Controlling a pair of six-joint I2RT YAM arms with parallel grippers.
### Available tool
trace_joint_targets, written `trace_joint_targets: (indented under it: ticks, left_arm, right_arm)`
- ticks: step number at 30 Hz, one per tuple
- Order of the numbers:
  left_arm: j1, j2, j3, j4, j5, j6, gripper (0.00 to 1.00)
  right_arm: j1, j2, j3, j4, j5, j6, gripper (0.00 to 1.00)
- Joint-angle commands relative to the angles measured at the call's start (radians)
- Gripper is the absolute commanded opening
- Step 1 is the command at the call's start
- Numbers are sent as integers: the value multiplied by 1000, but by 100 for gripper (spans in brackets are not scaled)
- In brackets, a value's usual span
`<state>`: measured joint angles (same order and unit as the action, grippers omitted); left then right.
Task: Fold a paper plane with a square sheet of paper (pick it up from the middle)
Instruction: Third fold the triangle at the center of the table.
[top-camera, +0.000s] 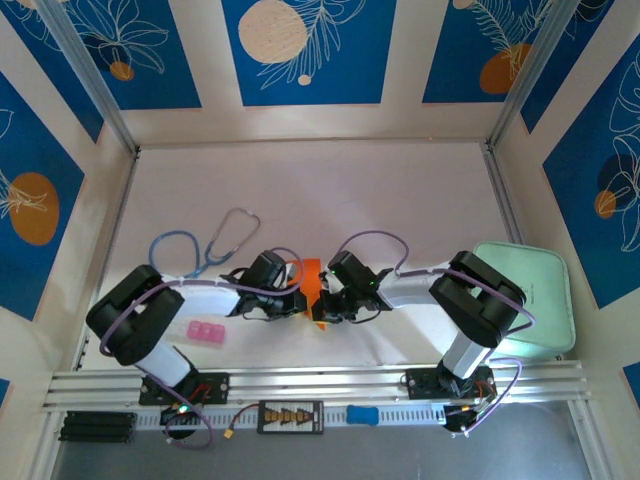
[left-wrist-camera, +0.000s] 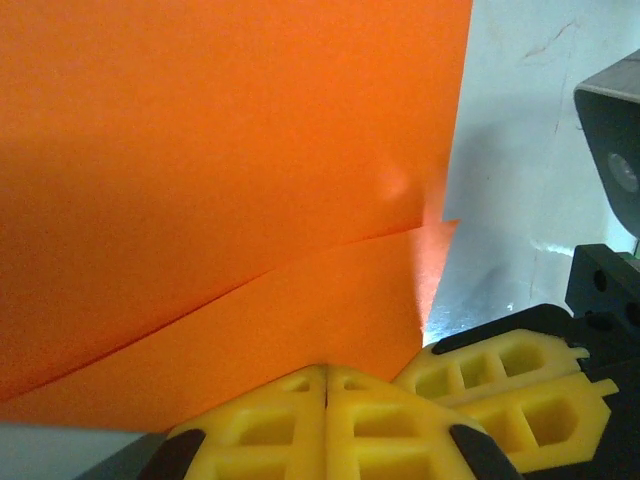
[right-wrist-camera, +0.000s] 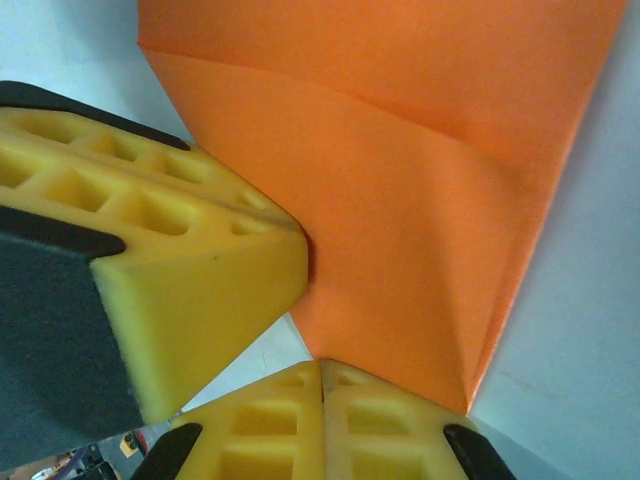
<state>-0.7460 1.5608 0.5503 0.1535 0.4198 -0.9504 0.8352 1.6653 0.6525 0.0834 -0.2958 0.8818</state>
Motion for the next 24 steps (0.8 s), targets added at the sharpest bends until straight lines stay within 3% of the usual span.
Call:
trace_joint_targets:
  ticks: [1, 16, 24]
  left_arm:
    - [16, 8, -26, -60, -59, 19, 6]
    - [136, -76, 20, -205, -79, 99, 8]
    - [154, -185, 7, -259, -92, 104, 11]
  right_arm:
    - [-6, 27, -34, -69, 46, 8, 0]
    - [-10, 31, -43, -80, 52, 2, 0]
    - [-16, -2, -44, -140, 57, -24, 0]
